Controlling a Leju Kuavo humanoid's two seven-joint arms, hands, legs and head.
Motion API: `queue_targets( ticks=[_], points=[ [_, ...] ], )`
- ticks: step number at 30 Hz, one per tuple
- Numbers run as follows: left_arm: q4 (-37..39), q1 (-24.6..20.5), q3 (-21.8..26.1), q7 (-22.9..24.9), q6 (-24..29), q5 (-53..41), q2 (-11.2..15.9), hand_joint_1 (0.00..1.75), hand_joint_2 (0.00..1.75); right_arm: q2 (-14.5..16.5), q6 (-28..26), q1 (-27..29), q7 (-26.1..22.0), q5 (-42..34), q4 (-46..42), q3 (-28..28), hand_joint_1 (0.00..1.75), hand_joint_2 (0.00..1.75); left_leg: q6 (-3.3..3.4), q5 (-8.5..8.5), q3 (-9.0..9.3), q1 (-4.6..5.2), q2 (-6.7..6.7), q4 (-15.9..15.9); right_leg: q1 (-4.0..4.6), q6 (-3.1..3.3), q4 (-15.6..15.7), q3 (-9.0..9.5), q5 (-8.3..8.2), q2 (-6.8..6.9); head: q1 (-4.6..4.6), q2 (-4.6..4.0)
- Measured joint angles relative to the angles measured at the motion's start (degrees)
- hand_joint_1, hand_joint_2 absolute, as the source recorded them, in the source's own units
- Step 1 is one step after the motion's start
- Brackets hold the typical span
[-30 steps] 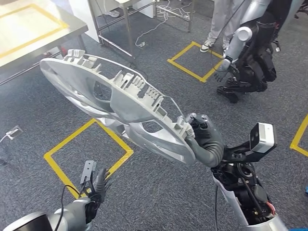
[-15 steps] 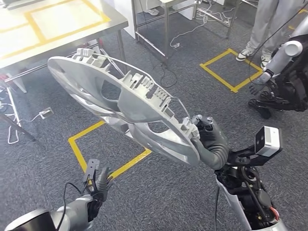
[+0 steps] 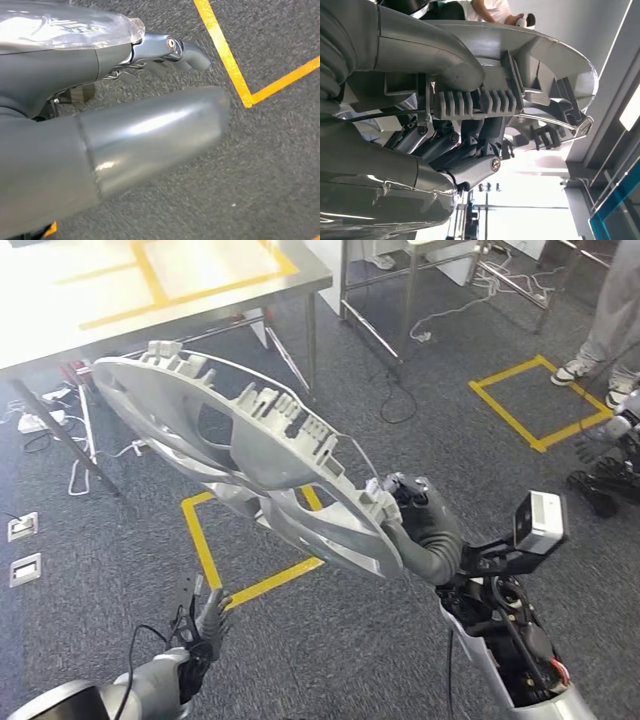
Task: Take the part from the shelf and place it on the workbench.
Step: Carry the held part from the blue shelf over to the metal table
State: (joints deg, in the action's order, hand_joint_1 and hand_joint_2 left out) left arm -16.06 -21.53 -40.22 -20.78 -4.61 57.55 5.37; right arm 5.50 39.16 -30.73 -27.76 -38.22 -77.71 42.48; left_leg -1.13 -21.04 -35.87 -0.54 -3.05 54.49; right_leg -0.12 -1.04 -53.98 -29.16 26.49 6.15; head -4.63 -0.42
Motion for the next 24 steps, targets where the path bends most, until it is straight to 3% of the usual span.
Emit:
queue_targets(
  ticks=[1,3,5,6,7,8,9,10,12,14,16,17,19,21,23,24],
  points=[
    [0.00,0.12,0.00,-0.03,-0.14,0.19,-0.01,0.00,0.00,0.01,-0.02,-0.02,0.05,-0.04,-0.02,0.01,1.75,1.75,0.40,-0.06,-0.03,-0.07,0.66,0.02,-0.06,-0.30,-0.02,0.15,0.25,0.27,0.32,0.00],
    [0.00,0.27,0.00,-0.06,-0.30,0.49,-0.02,0.00,0.00,0.01,-0.10,-0.07,0.14,-0.14,-0.07,0.02,1.75,1.75,1.09,-0.13,0.08,-0.26,1.91,-0.04,-0.36,-0.84,-1.89,-0.49,1.92,-1.53,0.70,0.00],
    [0.00,0.16,0.00,-0.07,-0.51,0.71,-0.05,0.00,0.00,-0.04,-0.17,-0.05,0.20,-0.30,-0.10,0.01,1.75,1.75,1.67,-0.14,0.18,-0.31,3.11,-0.07,-0.48,-1.01,-8.66,-3.54,5.51,-4.62,1.14,0.00],
    [0.00,0.11,0.00,-0.07,-0.60,0.76,-0.08,0.00,0.00,-0.07,-0.19,0.03,0.20,-0.38,-0.10,0.00,1.75,1.75,1.87,-0.15,0.19,-0.21,3.80,-0.04,-0.44,-0.96,-13.12,-5.63,7.28,-5.41,1.29,0.00],
    [0.00,0.14,0.00,-0.05,-0.64,0.80,-0.11,0.00,0.00,-0.10,-0.22,0.14,0.20,-0.44,-0.10,0.00,1.75,1.75,1.98,-0.16,0.21,-0.10,4.57,-0.02,-0.40,-0.88,-16.74,-7.50,8.29,-5.78,1.39,0.00],
    [0.00,0.20,0.00,-0.04,-0.66,0.83,-0.14,0.00,0.00,-0.12,-0.25,0.24,0.21,-0.49,-0.10,0.01,1.75,1.75,2.01,-0.18,0.25,0.00,5.41,0.02,-0.38,-0.75,-18.41,-8.55,8.17,-5.96,1.44,0.00],
    [0.00,0.25,0.00,-0.02,-0.66,0.83,-0.17,0.00,0.00,-0.14,-0.28,0.31,0.22,-0.51,-0.10,0.01,1.75,1.75,2.02,-0.19,0.30,0.06,6.27,0.06,-0.38,-0.55,-17.69,-8.56,6.88,-6.08,1.48,0.00],
    [0.00,0.27,0.00,-0.01,-0.65,0.83,-0.19,0.00,0.00,-0.15,-0.31,0.34,0.23,-0.53,-0.10,0.01,1.75,1.75,2.01,-0.21,0.40,0.08,7.14,0.11,-0.37,-0.27,-14.70,-7.52,4.65,-6.40,1.50,0.00],
    [0.01,0.23,0.00,0.05,-0.62,0.85,-0.32,0.00,0.00,-0.17,-0.32,0.30,0.24,-0.56,-0.10,0.01,1.75,1.75,1.85,-0.21,0.44,0.06,8.72,0.19,-0.46,0.36,-6.61,-4.40,0.35,-8.68,1.54,0.00],
    [0.02,0.18,0.00,0.20,-0.57,0.90,-0.42,0.00,0.00,-0.20,-0.28,0.21,0.22,-0.62,-0.13,0.01,1.75,1.75,1.37,0.00,0.05,-0.12,10.01,0.28,-0.48,0.67,-1.97,-2.33,-0.86,-10.48,1.54,0.00],
    [0.02,0.35,0.00,0.36,-0.55,0.96,-0.35,0.00,0.00,-0.21,-0.28,0.12,0.22,-0.65,-0.19,0.02,1.75,1.75,0.59,0.43,-0.40,-0.29,11.24,0.14,-0.45,0.86,-1.08,-1.57,-0.60,-9.82,1.55,0.00],
    [0.02,0.51,0.00,0.41,-0.55,0.98,-0.33,0.00,0.00,-0.20,-0.33,0.08,0.25,-0.64,-0.22,0.03,1.75,1.75,0.25,0.38,-0.58,-0.25,10.89,0.25,-0.53,1.07,-0.76,-1.23,-0.78,-9.15,1.53,0.00],
    [0.01,0.55,0.00,0.45,-0.54,1.02,-0.26,0.00,0.00,-0.19,-0.40,0.00,0.30,-0.65,-0.27,0.03,1.75,1.75,-0.33,-1.37,-2.04,0.01,7.87,3.19,-0.75,1.62,0.00,-0.75,-1.22,-7.72,1.06,0.00],
    [0.01,0.36,0.00,0.48,-0.54,1.03,-0.25,0.00,0.00,-0.19,-0.41,0.01,0.31,-0.68,-0.27,0.02,1.75,1.75,-0.80,-4.88,-5.66,-0.09,4.46,10.53,-0.60,1.91,0.21,-0.64,-1.32,-6.21,0.59,0.00],
    [0.02,0.40,0.00,0.48,-0.55,1.03,-0.33,0.00,0.00,-0.19,-0.42,0.07,0.32,-0.69,-0.27,0.03,1.75,1.75,-1.18,-6.60,-8.70,-0.37,3.58,16.41,-0.49,1.95,0.19,-0.68,-1.23,-4.64,0.45,0.00],
    [0.02,0.47,0.00,0.48,-0.55,1.03,-0.36,0.00,0.00,-0.19,-0.43,0.07,0.33,-0.69,-0.26,0.03,1.75,1.75,-1.29,-5.97,-8.67,-0.48,3.40,16.33,-0.48,1.93,0.18,-0.68,-1.16,-3.88,0.39,0.00]
  ],
)
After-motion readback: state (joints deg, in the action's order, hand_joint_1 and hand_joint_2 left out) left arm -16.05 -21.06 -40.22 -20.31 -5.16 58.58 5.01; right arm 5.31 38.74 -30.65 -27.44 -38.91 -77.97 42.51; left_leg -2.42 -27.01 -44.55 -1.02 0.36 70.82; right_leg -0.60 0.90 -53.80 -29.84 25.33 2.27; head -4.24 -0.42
